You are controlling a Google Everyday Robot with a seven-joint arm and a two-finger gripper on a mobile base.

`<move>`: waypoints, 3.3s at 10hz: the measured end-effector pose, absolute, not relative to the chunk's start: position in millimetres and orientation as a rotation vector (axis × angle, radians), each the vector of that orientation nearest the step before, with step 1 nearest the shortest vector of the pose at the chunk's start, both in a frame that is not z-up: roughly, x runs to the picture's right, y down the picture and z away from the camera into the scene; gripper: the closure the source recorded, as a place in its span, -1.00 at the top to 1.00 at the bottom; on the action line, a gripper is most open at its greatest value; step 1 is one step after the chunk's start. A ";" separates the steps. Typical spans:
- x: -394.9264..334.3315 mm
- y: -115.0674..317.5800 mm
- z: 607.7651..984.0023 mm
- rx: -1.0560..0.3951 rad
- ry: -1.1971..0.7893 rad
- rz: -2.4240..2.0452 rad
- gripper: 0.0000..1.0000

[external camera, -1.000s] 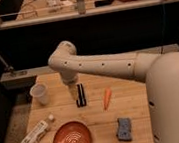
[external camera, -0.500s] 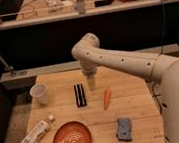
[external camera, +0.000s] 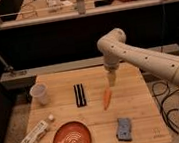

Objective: Move the arm in a circular motion

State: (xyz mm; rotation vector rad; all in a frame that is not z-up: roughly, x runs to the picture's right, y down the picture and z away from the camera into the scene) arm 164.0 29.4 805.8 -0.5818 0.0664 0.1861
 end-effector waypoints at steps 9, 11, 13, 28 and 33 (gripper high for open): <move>121.7 144.4 698.1 -0.581 0.063 0.099 0.60; 78.5 149.1 690.3 -0.576 0.012 0.048 0.60; 34.0 143.9 692.4 -0.566 -0.045 -0.011 0.60; 136.4 19.5 799.4 -0.533 0.005 0.194 0.60; 221.4 64.4 772.7 -0.554 0.042 0.215 0.60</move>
